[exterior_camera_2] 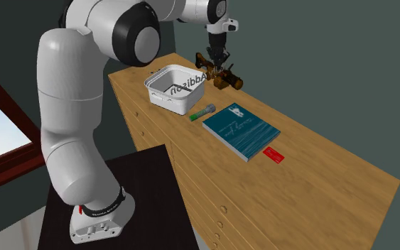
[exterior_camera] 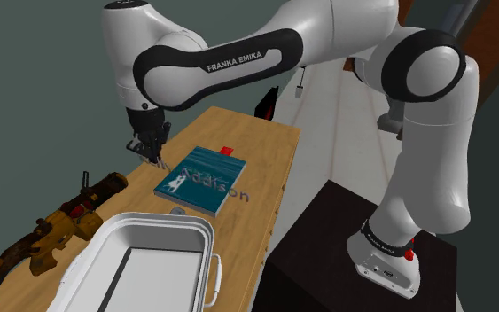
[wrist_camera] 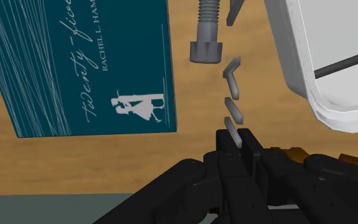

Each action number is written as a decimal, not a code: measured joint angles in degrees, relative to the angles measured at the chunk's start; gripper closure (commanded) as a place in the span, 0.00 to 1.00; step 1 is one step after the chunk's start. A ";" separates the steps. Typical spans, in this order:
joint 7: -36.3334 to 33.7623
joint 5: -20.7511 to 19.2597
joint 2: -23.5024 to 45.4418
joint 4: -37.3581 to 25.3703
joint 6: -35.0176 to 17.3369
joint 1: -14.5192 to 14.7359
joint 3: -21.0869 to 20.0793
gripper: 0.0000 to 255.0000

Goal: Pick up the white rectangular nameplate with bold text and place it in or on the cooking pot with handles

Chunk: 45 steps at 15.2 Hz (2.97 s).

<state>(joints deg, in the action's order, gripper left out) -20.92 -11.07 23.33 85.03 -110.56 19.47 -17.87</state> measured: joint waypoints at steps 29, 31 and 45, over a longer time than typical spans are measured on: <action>-17.11 -6.63 18.90 -22.22 5.42 18.27 -1.44 1.00; -17.36 -6.76 19.01 -20.70 3.81 18.06 -1.38 1.00; -17.70 -6.92 19.18 -19.13 2.13 17.93 -1.32 0.00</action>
<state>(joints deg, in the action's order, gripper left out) -38.62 -17.98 42.51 65.90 -108.44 37.41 -19.18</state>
